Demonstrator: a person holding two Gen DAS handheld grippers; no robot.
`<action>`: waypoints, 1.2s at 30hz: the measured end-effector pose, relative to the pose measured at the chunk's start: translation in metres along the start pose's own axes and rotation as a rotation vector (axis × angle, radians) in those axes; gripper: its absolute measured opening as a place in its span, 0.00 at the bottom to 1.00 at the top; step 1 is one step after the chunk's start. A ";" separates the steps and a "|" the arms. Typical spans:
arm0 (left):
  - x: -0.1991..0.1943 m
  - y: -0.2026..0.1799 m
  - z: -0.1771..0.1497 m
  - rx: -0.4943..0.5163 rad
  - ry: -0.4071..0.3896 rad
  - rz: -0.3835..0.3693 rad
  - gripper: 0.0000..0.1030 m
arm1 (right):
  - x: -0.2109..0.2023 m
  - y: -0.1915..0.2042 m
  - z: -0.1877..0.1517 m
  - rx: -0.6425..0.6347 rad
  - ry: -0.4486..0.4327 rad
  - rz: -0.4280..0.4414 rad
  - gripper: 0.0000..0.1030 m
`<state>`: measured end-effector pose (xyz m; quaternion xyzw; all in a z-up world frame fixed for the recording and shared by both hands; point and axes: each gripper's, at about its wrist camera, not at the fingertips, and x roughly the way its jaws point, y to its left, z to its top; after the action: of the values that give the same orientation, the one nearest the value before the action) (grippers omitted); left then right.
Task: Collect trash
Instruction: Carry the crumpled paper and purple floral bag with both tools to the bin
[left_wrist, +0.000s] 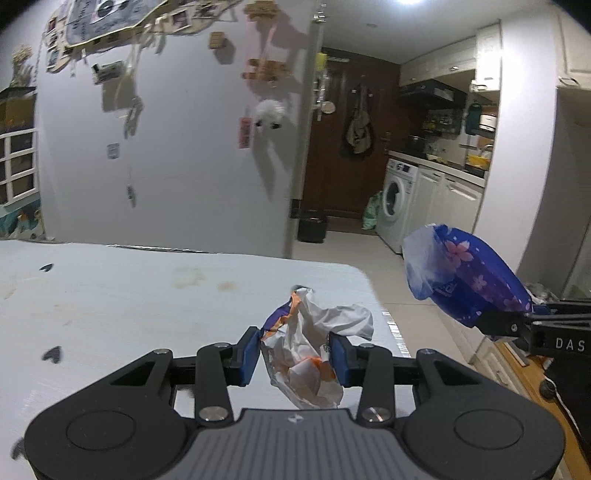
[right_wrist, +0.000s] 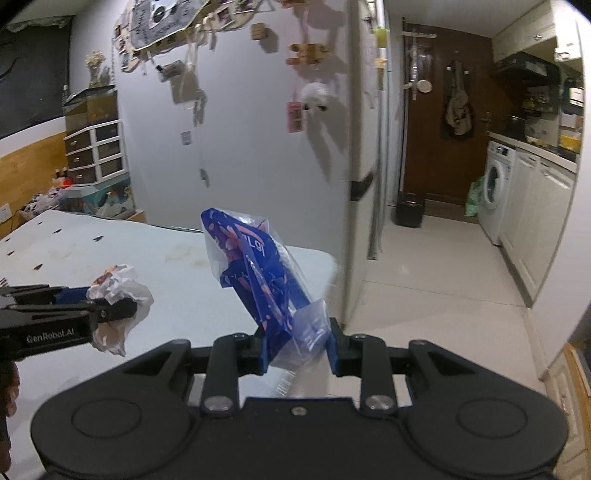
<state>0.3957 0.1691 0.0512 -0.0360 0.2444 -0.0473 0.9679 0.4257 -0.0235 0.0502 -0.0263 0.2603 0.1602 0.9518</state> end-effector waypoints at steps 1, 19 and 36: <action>-0.001 -0.008 -0.001 0.006 -0.003 -0.004 0.41 | -0.005 -0.008 -0.003 0.004 -0.001 -0.007 0.29; 0.001 -0.148 -0.033 0.107 0.025 -0.103 0.41 | -0.074 -0.138 -0.079 0.087 0.025 -0.132 0.29; 0.091 -0.266 -0.120 0.154 0.222 -0.201 0.41 | -0.056 -0.238 -0.176 0.137 0.185 -0.195 0.30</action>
<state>0.3985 -0.1108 -0.0727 0.0195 0.3405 -0.1661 0.9253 0.3700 -0.2885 -0.0813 -0.0011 0.3534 0.0456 0.9344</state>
